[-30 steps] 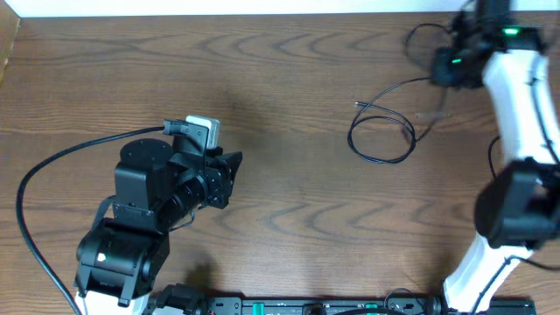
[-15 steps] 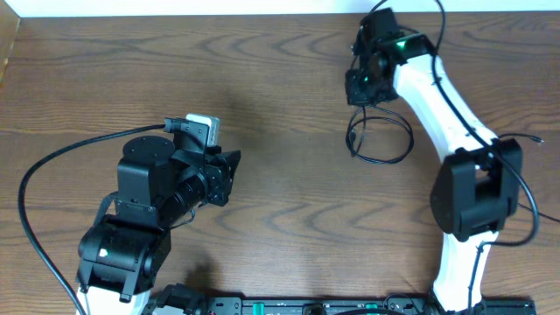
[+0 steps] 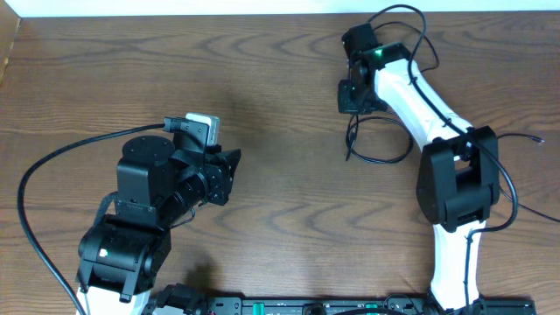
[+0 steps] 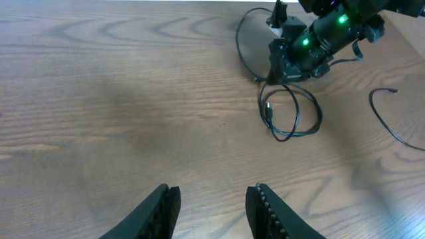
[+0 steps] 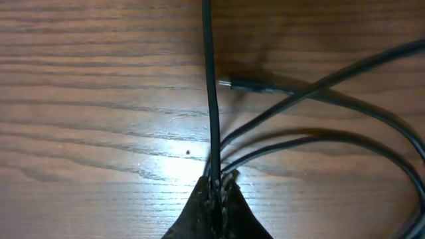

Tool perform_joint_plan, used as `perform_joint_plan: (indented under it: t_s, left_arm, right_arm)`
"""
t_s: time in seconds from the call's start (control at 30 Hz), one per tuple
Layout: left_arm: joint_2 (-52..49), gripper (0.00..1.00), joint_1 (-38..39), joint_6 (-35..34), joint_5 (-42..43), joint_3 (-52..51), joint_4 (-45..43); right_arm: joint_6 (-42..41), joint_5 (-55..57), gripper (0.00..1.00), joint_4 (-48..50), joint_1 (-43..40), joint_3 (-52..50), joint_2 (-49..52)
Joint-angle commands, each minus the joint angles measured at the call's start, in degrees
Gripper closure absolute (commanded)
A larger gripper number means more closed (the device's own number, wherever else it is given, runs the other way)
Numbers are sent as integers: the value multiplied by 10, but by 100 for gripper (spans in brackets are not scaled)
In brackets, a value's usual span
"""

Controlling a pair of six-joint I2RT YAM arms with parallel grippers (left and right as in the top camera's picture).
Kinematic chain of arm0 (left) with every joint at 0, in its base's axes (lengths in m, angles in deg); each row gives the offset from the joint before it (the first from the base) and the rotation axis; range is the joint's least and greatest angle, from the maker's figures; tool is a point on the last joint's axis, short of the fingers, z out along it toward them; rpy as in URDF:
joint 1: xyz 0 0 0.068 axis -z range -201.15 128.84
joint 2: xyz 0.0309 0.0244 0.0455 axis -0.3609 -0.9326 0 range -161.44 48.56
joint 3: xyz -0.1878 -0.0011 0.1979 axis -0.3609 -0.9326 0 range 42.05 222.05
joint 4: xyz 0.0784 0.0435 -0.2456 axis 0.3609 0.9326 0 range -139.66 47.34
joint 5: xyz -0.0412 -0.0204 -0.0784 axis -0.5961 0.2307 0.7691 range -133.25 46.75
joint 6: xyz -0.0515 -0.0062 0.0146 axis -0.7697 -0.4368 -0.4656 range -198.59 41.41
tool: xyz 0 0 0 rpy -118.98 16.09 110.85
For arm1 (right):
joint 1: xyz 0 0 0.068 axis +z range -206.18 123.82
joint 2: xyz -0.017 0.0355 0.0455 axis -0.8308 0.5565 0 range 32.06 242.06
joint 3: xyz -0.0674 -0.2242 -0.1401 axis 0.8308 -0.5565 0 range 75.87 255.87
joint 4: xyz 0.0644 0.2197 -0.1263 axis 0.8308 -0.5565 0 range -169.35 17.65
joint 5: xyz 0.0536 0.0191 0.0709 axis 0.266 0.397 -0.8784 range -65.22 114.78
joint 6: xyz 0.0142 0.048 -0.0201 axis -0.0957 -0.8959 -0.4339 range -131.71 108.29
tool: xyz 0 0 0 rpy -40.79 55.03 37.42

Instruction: Untangle cables

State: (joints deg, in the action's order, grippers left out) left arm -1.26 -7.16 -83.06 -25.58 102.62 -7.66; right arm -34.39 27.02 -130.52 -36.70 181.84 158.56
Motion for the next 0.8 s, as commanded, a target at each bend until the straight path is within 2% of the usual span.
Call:
perform_joint_plan:
  t_s: [0.0, 0.17, 0.67, 0.73, 0.77]
  left_arm:
    - [0, 62, 2, 2, -6, 0, -2]
    - [0, 62, 2, 2, -6, 0, -3]
    - [0, 62, 2, 12, -6, 0, -3]
    - [0, 62, 2, 15, -6, 0, -3]
    - [0, 62, 2, 15, -6, 0, -3]
  right_arm:
    - [-57, 51, 99, -8, 13, 0, 3]
    - [-86, 53, 99, -18, 14, -1, 18]
    - [-105, 49, 98, -8, 16, -1, 68]
    - [-110, 49, 90, -5, 16, -1, 69]
    - [-110, 49, 82, -3, 16, -1, 69]
